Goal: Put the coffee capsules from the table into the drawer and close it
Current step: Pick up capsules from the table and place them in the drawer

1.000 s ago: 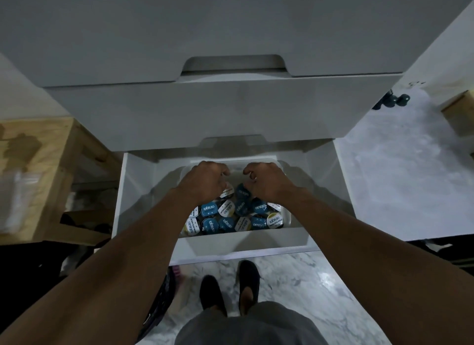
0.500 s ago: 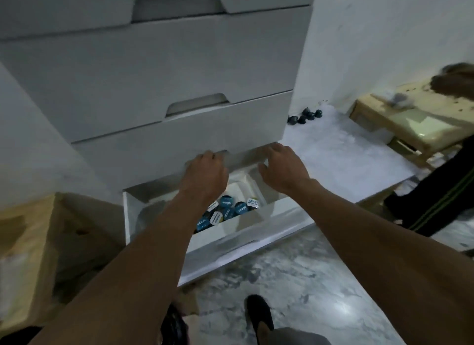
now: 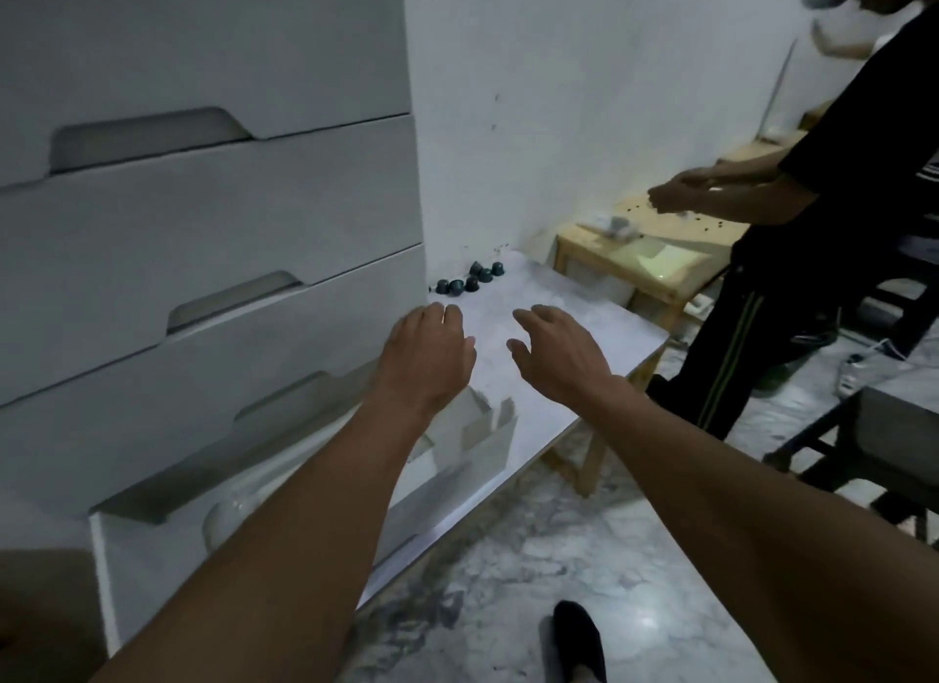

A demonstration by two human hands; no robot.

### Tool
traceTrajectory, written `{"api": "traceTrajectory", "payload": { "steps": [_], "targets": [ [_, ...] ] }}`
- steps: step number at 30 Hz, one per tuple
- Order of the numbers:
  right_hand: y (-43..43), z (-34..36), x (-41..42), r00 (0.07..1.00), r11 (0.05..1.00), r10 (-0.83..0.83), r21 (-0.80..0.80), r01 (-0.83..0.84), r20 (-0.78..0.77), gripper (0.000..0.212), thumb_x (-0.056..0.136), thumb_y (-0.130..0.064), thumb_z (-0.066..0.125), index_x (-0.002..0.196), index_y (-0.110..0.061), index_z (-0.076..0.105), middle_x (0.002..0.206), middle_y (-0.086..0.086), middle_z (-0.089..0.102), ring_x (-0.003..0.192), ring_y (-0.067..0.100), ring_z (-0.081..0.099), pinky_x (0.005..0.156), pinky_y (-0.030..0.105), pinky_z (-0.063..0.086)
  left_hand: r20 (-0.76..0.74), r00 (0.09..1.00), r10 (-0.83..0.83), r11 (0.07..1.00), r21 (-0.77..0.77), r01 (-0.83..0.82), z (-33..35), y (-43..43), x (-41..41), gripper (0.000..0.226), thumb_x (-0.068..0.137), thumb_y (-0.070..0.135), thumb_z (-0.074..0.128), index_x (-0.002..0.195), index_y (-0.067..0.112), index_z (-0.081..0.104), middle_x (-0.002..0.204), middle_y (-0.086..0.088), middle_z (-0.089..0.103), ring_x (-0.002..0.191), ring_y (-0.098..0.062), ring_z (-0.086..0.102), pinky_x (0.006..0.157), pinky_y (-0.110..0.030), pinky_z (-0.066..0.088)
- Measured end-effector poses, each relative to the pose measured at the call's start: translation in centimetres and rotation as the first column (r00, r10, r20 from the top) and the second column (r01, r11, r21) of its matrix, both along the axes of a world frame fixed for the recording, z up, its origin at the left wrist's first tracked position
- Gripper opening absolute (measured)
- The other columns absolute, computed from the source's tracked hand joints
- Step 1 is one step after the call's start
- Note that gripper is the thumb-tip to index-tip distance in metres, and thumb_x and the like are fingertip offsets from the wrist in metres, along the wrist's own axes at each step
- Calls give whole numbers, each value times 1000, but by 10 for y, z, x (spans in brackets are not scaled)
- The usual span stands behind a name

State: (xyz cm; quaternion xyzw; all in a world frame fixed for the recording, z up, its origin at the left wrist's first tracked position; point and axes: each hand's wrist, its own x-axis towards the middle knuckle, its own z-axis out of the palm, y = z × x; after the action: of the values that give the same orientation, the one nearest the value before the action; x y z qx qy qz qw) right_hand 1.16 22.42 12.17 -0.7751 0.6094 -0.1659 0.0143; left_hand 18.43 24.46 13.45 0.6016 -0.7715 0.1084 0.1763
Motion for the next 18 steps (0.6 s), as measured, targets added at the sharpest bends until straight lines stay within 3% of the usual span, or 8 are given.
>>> {"api": "traceTrajectory", "payload": {
  "steps": [8,18],
  "targets": [
    [-79,-15,-71,999,999,27,19,-27,20,41,98,-33,46,133,-12,51,130,10,57,126,28,47,95,39,45,3,1000,3,999,50,-3,-22,-82,-72,34,95,32,46,115,7,56,114,-10,62,106,-27,57,89,-35,43],
    [-251,-42,-154,973,959,229,173,-225,-1,33,95,-29,47,113,-4,58,115,15,62,111,35,54,89,43,48,-46,944,327,923,230,-309,-54,-208,-147,30,96,30,42,111,7,55,111,-9,59,99,-27,57,79,-34,45]
  ]
}}
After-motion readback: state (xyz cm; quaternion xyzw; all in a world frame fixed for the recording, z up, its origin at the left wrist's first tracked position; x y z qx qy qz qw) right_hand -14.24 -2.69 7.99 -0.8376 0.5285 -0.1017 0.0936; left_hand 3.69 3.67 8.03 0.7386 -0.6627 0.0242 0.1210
